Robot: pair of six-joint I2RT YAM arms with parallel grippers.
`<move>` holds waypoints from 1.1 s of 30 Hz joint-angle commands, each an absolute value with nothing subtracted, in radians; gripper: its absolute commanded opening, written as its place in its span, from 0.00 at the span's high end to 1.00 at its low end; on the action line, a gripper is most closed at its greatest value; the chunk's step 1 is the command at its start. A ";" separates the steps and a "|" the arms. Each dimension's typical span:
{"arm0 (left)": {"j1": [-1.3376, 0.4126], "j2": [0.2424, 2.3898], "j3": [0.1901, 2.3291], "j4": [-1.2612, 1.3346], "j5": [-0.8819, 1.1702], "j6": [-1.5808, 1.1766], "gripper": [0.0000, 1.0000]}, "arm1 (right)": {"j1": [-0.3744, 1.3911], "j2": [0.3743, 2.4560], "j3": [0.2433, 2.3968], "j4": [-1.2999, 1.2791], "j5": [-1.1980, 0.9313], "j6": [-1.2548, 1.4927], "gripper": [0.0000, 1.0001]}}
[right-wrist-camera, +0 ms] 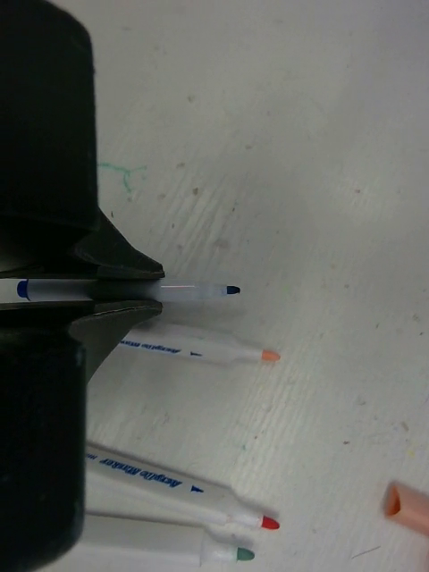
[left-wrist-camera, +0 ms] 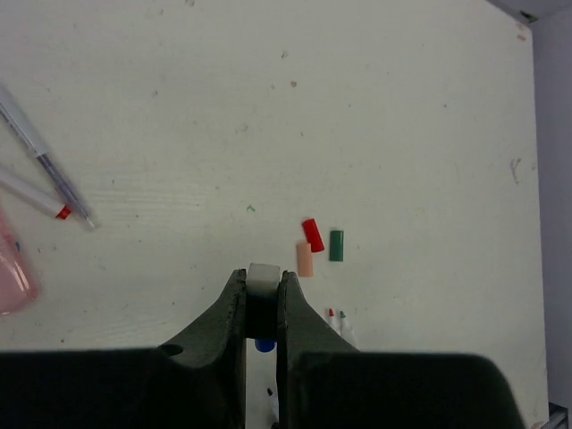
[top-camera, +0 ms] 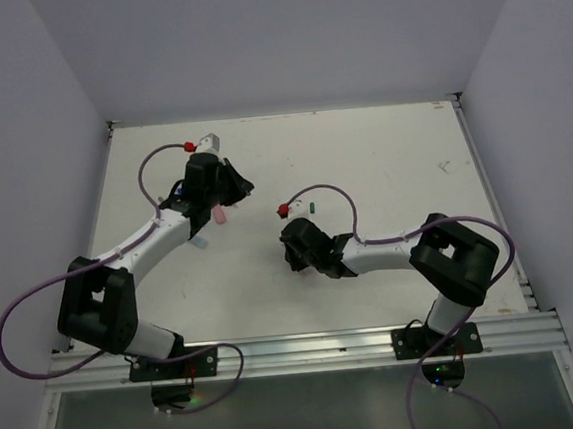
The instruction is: Open the pen caps
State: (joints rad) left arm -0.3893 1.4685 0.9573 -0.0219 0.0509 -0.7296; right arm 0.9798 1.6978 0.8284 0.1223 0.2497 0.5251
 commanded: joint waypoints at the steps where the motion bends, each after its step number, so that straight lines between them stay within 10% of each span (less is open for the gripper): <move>1: -0.422 1.499 0.976 -0.078 0.067 -0.696 0.98 | 0.985 1.694 0.864 0.003 0.383 0.594 0.99; 23: -0.606 1.934 1.180 -0.120 0.069 -0.768 0.87 | 0.925 1.714 0.862 -0.031 0.416 0.652 0.75; 33: -0.615 1.889 1.146 -0.127 0.025 -0.785 0.61 | 0.925 1.534 0.778 0.077 0.383 0.614 0.59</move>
